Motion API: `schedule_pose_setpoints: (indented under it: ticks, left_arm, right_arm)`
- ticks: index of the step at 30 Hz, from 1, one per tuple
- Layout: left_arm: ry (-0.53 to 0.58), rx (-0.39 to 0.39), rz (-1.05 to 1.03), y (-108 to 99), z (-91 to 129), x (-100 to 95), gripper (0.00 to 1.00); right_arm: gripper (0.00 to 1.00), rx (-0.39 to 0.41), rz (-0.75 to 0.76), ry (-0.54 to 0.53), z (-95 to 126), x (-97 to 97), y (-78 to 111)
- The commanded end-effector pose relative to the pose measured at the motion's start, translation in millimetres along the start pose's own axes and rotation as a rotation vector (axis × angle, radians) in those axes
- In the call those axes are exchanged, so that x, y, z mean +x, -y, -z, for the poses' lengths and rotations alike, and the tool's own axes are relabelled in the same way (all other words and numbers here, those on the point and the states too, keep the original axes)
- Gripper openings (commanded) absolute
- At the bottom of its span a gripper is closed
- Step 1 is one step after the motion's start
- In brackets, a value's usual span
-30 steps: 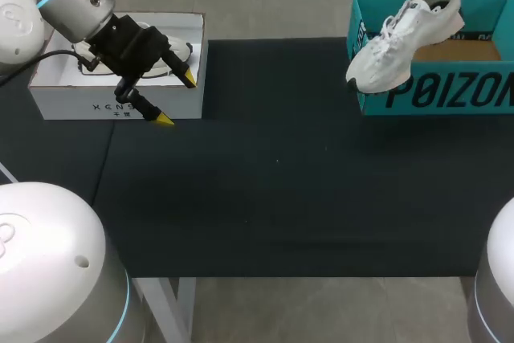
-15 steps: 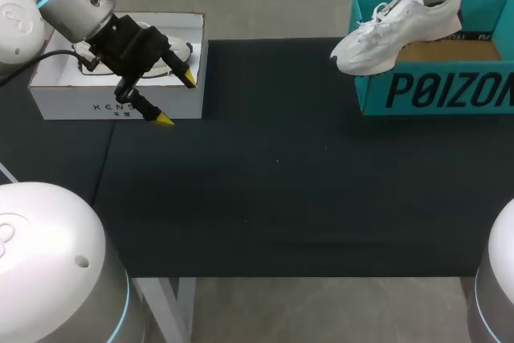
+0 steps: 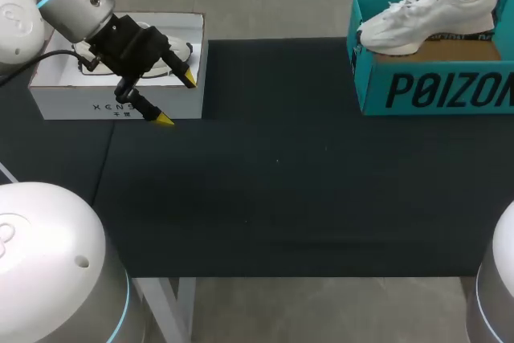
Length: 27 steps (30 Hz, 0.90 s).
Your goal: Take the shoe out of the shoebox, open the shoe tongue, remove and reinsert the insole, then place the shoe into the shoebox
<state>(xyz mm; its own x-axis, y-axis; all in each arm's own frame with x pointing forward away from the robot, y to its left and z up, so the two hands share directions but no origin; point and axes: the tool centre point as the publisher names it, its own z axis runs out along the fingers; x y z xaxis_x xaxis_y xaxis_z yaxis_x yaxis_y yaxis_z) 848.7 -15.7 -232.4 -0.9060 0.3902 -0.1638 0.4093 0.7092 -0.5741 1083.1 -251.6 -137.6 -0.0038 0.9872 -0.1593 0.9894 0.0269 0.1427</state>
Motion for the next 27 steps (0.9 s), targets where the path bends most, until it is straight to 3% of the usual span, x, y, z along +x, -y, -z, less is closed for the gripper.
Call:
schedule_pose_setpoints:
  ticks: [1,8,27]
  left_arm:
    - [-0.001,-0.002,0.0,0,0,0.0,1.0]
    - [-0.001,-0.002,0.0,0,0,0.0,1.0]
    - [-0.001,-0.002,0.0,0,0,0.0,1.0]
  right_arm:
    - [0.0,-0.005,-0.054,-0.053,-16,-31.5,7.5]
    - [0.0,-0.005,-0.139,-0.093,-31,-57.4,15.3]
    - [0.0,-0.021,-0.167,-0.133,-69,-55.5,11.9]
